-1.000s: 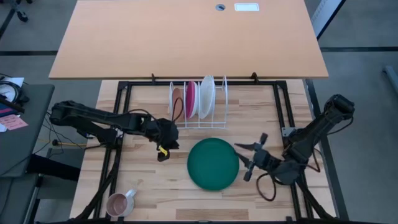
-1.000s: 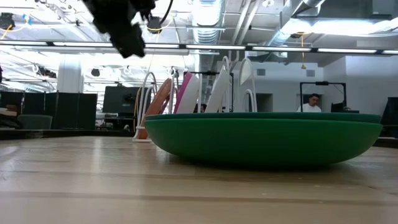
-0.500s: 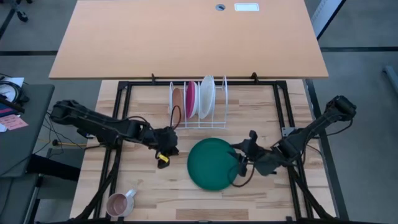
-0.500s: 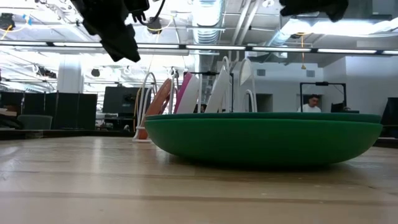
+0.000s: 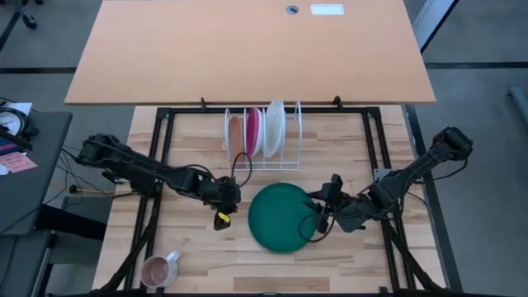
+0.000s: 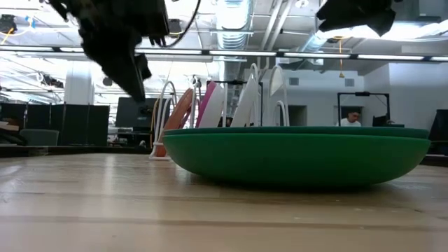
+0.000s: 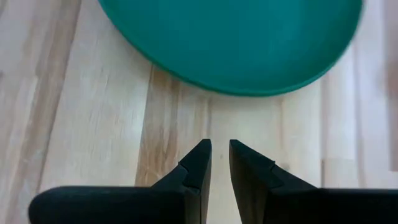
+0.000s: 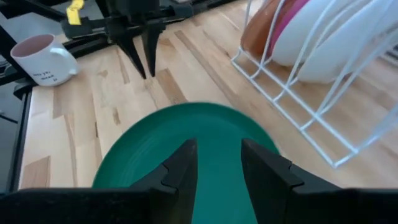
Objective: Sort dishes
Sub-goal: Put the dark green plate in the dish rack
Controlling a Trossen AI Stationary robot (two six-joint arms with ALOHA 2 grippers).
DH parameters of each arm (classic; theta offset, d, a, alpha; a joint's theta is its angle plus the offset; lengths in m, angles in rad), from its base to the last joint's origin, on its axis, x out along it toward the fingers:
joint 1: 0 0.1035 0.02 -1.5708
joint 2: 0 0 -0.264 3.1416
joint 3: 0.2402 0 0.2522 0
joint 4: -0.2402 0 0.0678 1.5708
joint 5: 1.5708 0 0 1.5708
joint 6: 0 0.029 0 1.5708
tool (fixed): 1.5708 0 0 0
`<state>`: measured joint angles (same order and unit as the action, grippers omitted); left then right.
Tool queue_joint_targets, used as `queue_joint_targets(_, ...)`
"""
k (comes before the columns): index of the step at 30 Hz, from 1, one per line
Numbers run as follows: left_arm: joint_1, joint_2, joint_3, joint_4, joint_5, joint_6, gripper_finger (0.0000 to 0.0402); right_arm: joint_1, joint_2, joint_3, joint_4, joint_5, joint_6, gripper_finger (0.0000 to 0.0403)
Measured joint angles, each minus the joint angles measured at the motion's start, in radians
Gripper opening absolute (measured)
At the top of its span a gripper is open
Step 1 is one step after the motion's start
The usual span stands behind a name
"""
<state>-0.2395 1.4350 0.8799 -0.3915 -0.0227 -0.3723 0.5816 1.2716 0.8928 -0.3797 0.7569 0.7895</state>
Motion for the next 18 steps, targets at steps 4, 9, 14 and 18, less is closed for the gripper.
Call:
queue_joint_targets(4,0.016,0.05,0.0,0.008,0.0,-0.022,0.0053,-0.003,0.0,0.0,-0.082,-0.03,0.132,0.0128)
queue_joint_targets(9,0.03,0.099,0.0,0.074,0.002,-0.033,0.0073,-0.032,0.0,0.0,-0.224,-0.031,0.297,0.0128)
queue_joint_targets(14,0.03,0.124,0.0,0.115,0.011,-0.044,0.0123,-0.065,0.011,0.0,-0.303,-0.037,0.394,0.0128)
queue_joint_targets(18,0.03,0.117,0.001,0.121,0.01,-0.06,0.0159,-0.081,0.055,0.0,-0.309,-0.07,0.393,0.0128)
